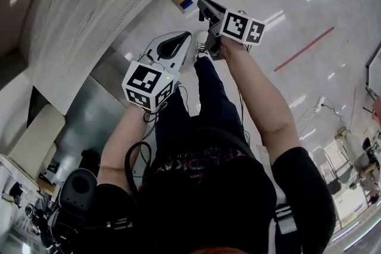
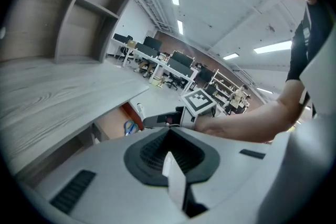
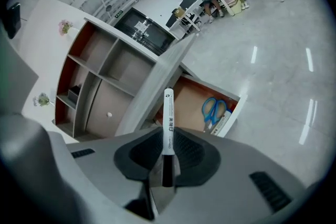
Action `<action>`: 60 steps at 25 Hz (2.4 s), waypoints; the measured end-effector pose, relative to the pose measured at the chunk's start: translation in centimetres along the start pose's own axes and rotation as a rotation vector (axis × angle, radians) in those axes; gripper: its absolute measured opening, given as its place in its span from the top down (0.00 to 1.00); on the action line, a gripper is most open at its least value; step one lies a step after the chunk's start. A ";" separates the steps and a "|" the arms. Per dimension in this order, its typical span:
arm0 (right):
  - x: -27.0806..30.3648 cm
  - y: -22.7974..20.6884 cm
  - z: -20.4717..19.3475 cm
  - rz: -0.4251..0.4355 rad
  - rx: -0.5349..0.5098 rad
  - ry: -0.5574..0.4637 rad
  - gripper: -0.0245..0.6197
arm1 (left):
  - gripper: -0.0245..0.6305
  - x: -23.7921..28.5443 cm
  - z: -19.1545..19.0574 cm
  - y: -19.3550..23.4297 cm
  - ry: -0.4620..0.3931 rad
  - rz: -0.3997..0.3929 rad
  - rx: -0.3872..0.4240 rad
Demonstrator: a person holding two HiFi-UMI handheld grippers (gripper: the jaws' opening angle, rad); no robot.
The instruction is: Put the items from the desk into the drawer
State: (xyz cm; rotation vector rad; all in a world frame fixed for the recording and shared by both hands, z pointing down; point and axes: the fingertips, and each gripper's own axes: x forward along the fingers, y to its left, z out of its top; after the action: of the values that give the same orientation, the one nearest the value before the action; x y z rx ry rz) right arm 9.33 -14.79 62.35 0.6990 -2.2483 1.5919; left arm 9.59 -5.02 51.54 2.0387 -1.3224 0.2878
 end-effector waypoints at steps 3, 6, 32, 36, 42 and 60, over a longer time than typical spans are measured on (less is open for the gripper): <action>2.0 -0.6 0.2 -0.017 0.038 0.039 0.85 | 0.95 0.1 -1.0 0.2 0.014 0.013 -0.056; 4.4 -0.9 0.7 -0.041 0.050 0.069 0.85 | 0.95 0.0 -1.8 0.6 0.025 0.011 -0.088; 9.6 -3.5 0.1 -0.260 -0.108 0.252 0.84 | 0.95 -0.5 -4.3 2.6 0.035 0.061 -0.172; 9.6 -3.7 0.5 -0.261 -0.101 0.254 0.83 | 0.95 -0.4 -3.9 2.4 0.031 0.056 -0.171; 9.7 -3.2 0.7 -0.237 -0.112 0.234 0.77 | 0.95 -0.2 -4.2 2.4 0.029 0.058 -0.162; -4.4 7.8 7.8 0.013 -0.233 -0.166 0.93 | 0.95 -4.3 0.2 -2.1 0.003 -0.033 -0.015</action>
State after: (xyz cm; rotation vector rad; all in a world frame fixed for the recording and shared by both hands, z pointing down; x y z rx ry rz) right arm 9.05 -19.02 51.24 0.7771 -2.5087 1.2901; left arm 9.41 -1.51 48.31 2.0449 -1.2840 0.2653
